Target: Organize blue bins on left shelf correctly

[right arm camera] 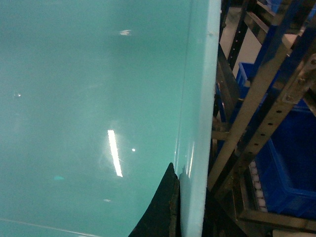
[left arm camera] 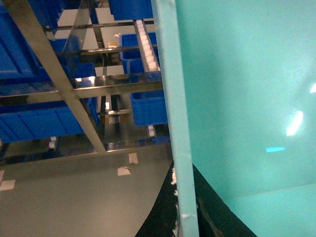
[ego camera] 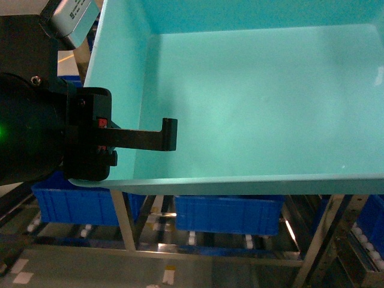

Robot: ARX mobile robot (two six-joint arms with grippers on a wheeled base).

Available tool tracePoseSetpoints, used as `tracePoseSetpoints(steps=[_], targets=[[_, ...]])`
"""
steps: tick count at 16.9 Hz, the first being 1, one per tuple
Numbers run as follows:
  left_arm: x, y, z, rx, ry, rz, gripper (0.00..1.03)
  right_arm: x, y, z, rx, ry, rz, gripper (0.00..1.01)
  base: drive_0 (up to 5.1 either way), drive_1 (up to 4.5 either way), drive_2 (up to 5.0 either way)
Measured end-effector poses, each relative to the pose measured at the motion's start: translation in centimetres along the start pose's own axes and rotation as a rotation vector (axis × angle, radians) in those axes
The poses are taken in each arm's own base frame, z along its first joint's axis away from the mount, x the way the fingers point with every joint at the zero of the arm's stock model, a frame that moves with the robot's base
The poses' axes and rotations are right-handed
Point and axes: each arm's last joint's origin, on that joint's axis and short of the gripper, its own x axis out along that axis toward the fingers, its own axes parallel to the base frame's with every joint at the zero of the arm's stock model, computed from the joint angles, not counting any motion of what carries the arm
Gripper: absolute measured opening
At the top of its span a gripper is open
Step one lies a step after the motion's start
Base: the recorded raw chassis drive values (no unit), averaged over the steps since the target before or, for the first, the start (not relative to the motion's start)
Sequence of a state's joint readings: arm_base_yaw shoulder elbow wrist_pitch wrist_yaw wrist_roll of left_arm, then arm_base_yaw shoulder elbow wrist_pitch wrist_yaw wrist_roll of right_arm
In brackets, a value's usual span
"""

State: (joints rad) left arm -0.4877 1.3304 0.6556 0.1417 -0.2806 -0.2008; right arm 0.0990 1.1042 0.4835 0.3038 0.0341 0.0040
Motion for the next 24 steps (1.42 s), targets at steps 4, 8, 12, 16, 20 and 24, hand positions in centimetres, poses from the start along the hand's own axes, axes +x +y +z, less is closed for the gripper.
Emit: tracePoseSetpoints(steps=[4, 8, 12, 16, 20, 24], targets=[[0.0, 0.1, -0.1, -0.001, 0.004, 0.004, 0.02, 0.0, 0.1, 0.0, -0.001, -0.005, 0.005, 0.02, -1.2, 0.6, 0.6], [0.6, 0.3, -0.2, -0.013, 0.013, -0.008, 0.02, 0.7, 0.1, -0.7, 0.003, 0.055, -0.005, 0.02, 0.0, 0.0, 0.0], [3.4, 0.7, -0.8, 0.012, 0.233, -0.022, 0.02, 2.9, 0.5, -3.1, 0.032, 0.274, -0.005, 0.02, 0.0, 0.0, 0.0], [4.9, 0.0, -3.1, 0.05, 0.372, -0.018, 0.02, 3.6, 0.2, -5.0, 0.045, 0.402, 0.002, 0.02, 0.0, 0.0, 0.0], [5.4, -0.3, -3.6, 0.026, 0.394, -0.019, 0.02, 4.1, -0.2, -5.9, 0.052, 0.448, 0.002, 0.02, 0.0, 0.0, 0.0], [6.4, -0.6, -5.5, 0.01, 0.491, -0.023, 0.02, 4.3, -0.5, -8.1, 0.067, 0.529, 0.013, 0.02, 0.0, 0.0, 0.0]])
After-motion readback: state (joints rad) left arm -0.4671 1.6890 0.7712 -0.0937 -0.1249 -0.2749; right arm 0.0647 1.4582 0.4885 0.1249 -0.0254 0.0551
